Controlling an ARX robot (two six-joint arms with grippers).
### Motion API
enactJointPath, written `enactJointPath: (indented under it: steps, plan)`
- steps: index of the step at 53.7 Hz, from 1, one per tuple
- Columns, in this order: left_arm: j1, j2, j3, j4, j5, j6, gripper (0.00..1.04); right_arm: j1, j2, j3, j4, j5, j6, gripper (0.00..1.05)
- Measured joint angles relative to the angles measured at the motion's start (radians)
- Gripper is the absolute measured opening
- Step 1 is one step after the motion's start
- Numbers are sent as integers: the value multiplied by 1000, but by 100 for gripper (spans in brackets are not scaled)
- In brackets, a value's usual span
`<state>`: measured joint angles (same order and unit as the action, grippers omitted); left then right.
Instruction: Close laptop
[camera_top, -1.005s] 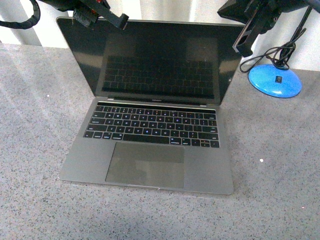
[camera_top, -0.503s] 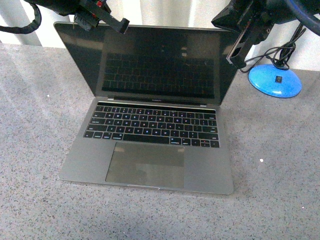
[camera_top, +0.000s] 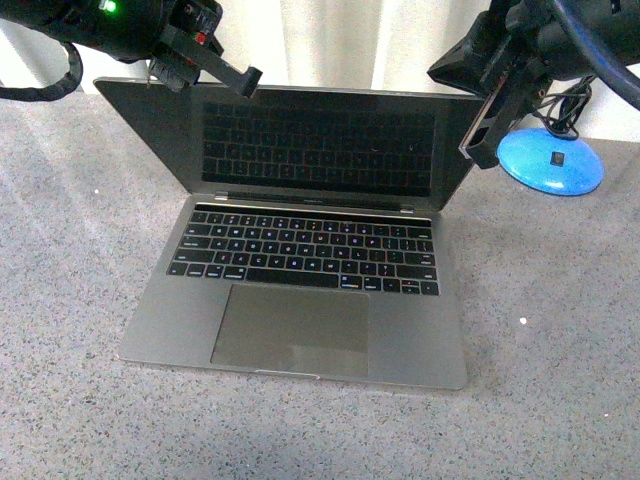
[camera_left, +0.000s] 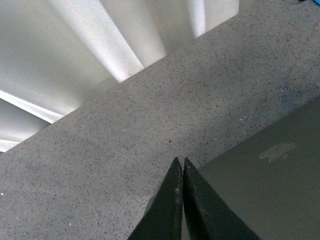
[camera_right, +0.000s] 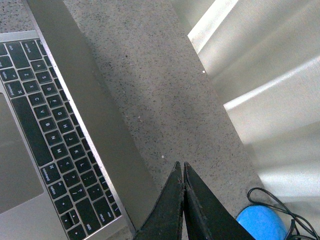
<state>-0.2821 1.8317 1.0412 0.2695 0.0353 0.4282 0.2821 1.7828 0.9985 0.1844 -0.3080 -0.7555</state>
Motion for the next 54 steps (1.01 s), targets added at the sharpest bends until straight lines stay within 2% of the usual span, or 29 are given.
enactJointPath:
  steps: [54]
  plan:
    - [-39,-56,-158,32,-7,-53,4,25,-100,-207,62,-1,93,1]
